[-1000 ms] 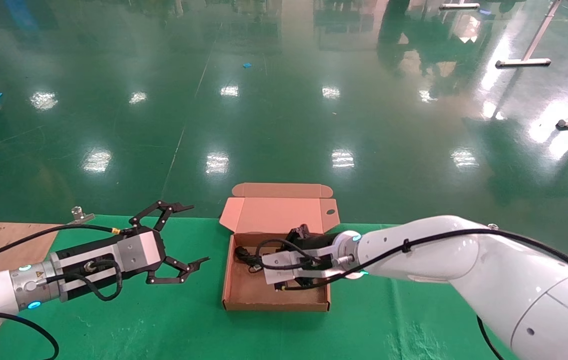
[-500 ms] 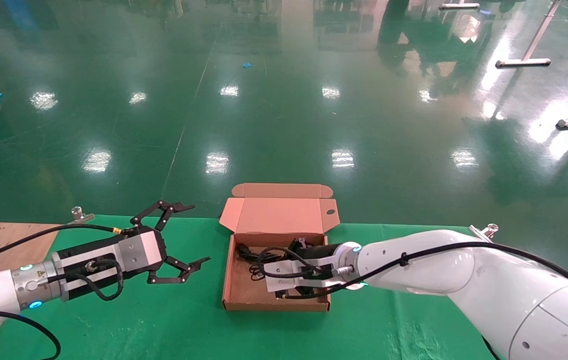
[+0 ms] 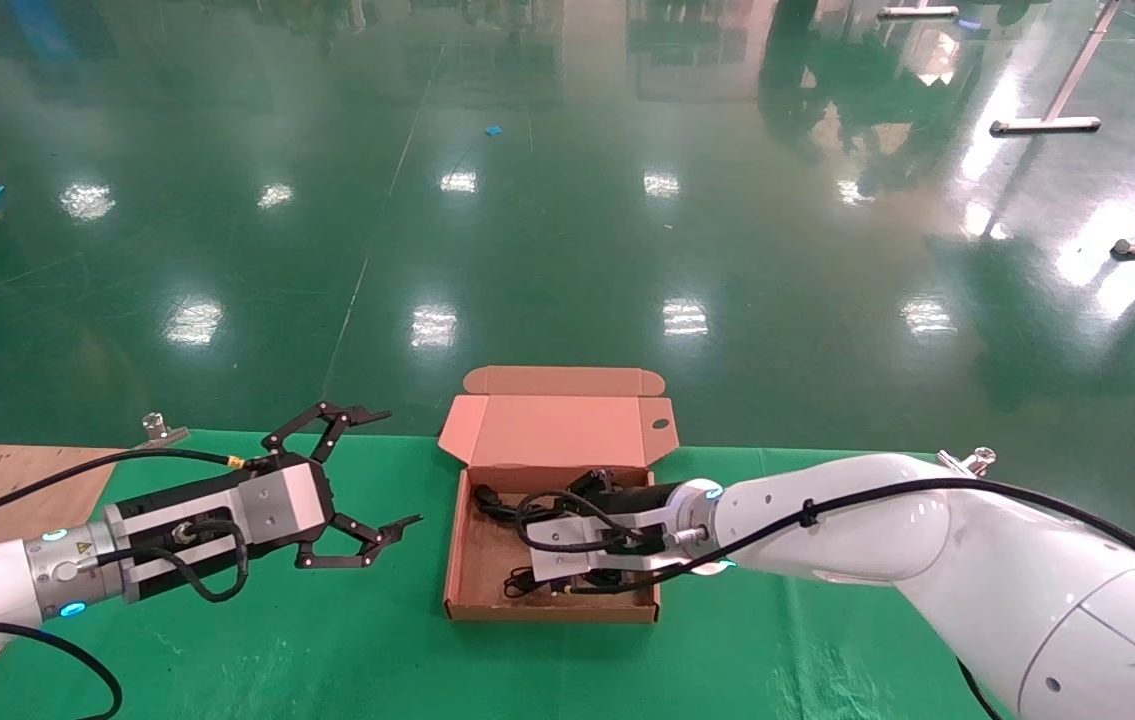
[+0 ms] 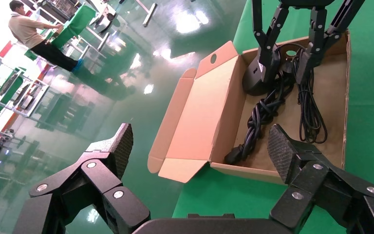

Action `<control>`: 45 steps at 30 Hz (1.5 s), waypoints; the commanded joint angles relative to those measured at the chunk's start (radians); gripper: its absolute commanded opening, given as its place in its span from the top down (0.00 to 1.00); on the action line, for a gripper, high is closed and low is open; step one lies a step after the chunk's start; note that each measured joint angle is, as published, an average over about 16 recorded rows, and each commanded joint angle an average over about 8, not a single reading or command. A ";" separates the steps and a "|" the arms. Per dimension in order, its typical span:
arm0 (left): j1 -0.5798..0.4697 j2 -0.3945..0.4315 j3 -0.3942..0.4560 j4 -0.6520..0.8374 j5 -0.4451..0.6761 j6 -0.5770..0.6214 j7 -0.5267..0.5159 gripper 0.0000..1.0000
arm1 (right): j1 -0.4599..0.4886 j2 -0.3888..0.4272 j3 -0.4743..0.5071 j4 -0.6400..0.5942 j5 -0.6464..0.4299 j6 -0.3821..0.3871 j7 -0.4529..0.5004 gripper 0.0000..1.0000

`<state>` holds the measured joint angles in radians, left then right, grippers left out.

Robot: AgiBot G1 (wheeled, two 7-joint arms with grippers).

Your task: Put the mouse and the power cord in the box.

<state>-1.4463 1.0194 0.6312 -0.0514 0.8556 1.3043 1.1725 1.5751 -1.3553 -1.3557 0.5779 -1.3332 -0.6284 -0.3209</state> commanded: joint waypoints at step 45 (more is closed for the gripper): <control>0.274 -0.301 -0.259 -0.909 -0.092 0.141 -1.003 0.00 | -0.362 0.538 0.780 0.511 0.436 -0.628 0.368 0.00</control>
<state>-1.1720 0.7183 0.3719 -0.9608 0.7634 1.4454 0.1692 1.2127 -0.8172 -0.5761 1.0887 -0.8971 -1.2566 0.0473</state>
